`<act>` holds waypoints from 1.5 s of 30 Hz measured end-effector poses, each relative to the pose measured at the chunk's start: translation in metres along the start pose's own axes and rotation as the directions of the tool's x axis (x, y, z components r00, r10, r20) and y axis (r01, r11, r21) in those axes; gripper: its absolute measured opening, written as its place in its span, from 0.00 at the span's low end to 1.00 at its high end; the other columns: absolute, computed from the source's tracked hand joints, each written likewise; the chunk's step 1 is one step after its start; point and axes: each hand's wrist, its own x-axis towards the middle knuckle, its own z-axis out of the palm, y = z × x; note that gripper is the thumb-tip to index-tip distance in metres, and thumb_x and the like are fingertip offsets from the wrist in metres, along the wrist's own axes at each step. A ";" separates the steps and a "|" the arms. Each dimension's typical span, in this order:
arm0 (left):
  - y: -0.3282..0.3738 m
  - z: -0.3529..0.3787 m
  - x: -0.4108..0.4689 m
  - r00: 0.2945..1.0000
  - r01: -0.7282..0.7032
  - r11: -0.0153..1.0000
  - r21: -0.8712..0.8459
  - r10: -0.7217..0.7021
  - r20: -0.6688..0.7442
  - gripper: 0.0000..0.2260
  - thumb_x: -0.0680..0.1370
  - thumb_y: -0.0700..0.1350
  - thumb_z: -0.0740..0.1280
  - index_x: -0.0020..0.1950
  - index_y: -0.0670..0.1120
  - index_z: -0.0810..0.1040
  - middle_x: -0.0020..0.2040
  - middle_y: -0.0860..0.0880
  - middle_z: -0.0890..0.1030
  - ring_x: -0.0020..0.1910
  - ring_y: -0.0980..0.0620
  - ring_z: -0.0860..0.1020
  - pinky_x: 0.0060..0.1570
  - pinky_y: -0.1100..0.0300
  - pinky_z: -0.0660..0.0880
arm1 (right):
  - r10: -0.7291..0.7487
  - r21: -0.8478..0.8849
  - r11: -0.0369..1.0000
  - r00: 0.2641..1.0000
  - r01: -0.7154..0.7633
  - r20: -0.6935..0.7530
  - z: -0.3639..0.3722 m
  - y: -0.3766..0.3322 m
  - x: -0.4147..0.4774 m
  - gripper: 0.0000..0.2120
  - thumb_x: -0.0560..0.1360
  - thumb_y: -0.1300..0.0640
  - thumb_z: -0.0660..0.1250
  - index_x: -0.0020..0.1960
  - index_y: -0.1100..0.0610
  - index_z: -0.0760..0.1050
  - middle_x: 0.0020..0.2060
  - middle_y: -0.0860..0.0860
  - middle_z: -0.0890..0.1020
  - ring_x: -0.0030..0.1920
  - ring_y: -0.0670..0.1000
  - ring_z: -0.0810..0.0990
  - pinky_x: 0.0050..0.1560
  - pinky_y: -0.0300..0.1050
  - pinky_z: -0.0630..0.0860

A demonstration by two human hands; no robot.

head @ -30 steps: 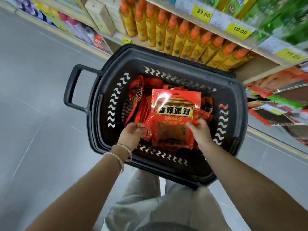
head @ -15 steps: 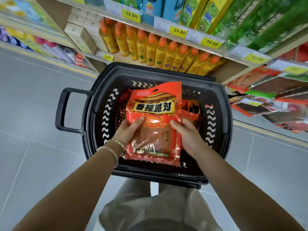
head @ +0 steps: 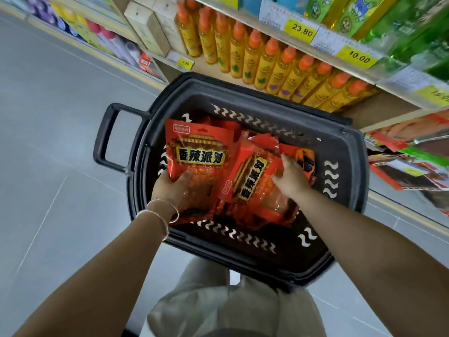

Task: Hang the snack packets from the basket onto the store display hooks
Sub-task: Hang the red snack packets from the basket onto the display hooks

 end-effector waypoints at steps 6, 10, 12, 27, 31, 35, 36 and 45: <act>0.005 0.016 -0.014 0.998 -0.023 0.996 0.083 0.027 -0.053 0.05 0.73 0.55 0.68 0.43 0.55 0.77 0.42 0.54 0.82 0.43 0.51 0.81 0.46 0.55 0.77 | -0.054 -0.330 0.942 0.998 0.061 0.031 -0.011 -0.002 0.005 0.37 0.71 0.37 0.66 0.73 0.54 0.61 0.70 0.56 0.67 0.69 0.58 0.65 0.67 0.53 0.65; 0.005 0.019 -0.026 0.995 -0.037 0.994 0.101 0.046 -0.094 0.11 0.70 0.59 0.65 0.45 0.54 0.77 0.41 0.52 0.81 0.42 0.51 0.80 0.40 0.58 0.75 | -0.215 -0.365 0.901 0.972 0.235 0.095 -0.020 0.009 -0.003 0.24 0.75 0.38 0.62 0.61 0.55 0.72 0.60 0.55 0.73 0.60 0.57 0.73 0.56 0.49 0.73; 0.009 0.019 -0.035 0.991 -0.038 0.997 0.066 0.046 -0.128 0.13 0.69 0.63 0.62 0.41 0.54 0.76 0.38 0.53 0.80 0.39 0.52 0.79 0.36 0.60 0.73 | -0.277 -0.335 0.893 0.954 0.300 0.117 -0.025 0.011 -0.009 0.16 0.78 0.43 0.60 0.51 0.56 0.72 0.54 0.53 0.75 0.52 0.56 0.77 0.46 0.48 0.74; 0.023 -0.011 -0.133 0.970 -0.245 0.947 -0.208 0.239 -0.055 0.07 0.77 0.51 0.65 0.48 0.48 0.74 0.49 0.46 0.79 0.47 0.47 0.78 0.52 0.55 0.73 | -0.116 0.268 0.937 0.924 0.223 -0.363 -0.070 0.005 -0.155 0.20 0.79 0.44 0.58 0.62 0.57 0.73 0.53 0.55 0.81 0.55 0.58 0.79 0.53 0.51 0.74; 0.017 -0.026 -0.170 0.929 -0.356 0.911 -0.206 0.369 0.025 0.09 0.77 0.51 0.65 0.52 0.48 0.76 0.51 0.47 0.79 0.53 0.46 0.78 0.59 0.52 0.72 | -0.049 0.350 0.886 0.812 0.305 -0.582 -0.061 0.015 -0.233 0.14 0.79 0.47 0.61 0.56 0.56 0.75 0.44 0.53 0.82 0.48 0.57 0.79 0.45 0.44 0.72; 0.012 -0.030 -0.208 0.848 -0.493 0.846 -0.204 0.520 0.103 0.17 0.78 0.56 0.62 0.60 0.47 0.75 0.51 0.50 0.79 0.51 0.50 0.76 0.53 0.59 0.68 | 0.072 0.377 0.884 0.718 0.275 -0.693 -0.040 0.034 -0.311 0.12 0.78 0.47 0.61 0.45 0.55 0.74 0.34 0.55 0.79 0.38 0.56 0.77 0.39 0.47 0.71; 0.010 -0.026 -0.217 0.830 -0.513 0.834 -0.203 0.542 0.130 0.17 0.78 0.58 0.61 0.59 0.47 0.75 0.50 0.50 0.79 0.51 0.51 0.76 0.52 0.59 0.67 | 0.115 0.408 0.879 0.719 0.249 -0.686 -0.032 0.043 -0.326 0.15 0.78 0.47 0.61 0.50 0.60 0.75 0.40 0.59 0.81 0.44 0.59 0.79 0.45 0.52 0.74; -0.028 0.066 -0.283 0.734 -0.618 0.785 0.050 0.553 0.395 0.17 0.78 0.57 0.61 0.33 0.50 0.67 0.33 0.55 0.70 0.33 0.58 0.68 0.47 0.59 0.61 | 0.510 0.665 0.745 0.600 0.049 -0.616 0.066 0.147 -0.444 0.13 0.79 0.52 0.62 0.60 0.57 0.75 0.47 0.55 0.81 0.50 0.59 0.79 0.38 0.36 0.61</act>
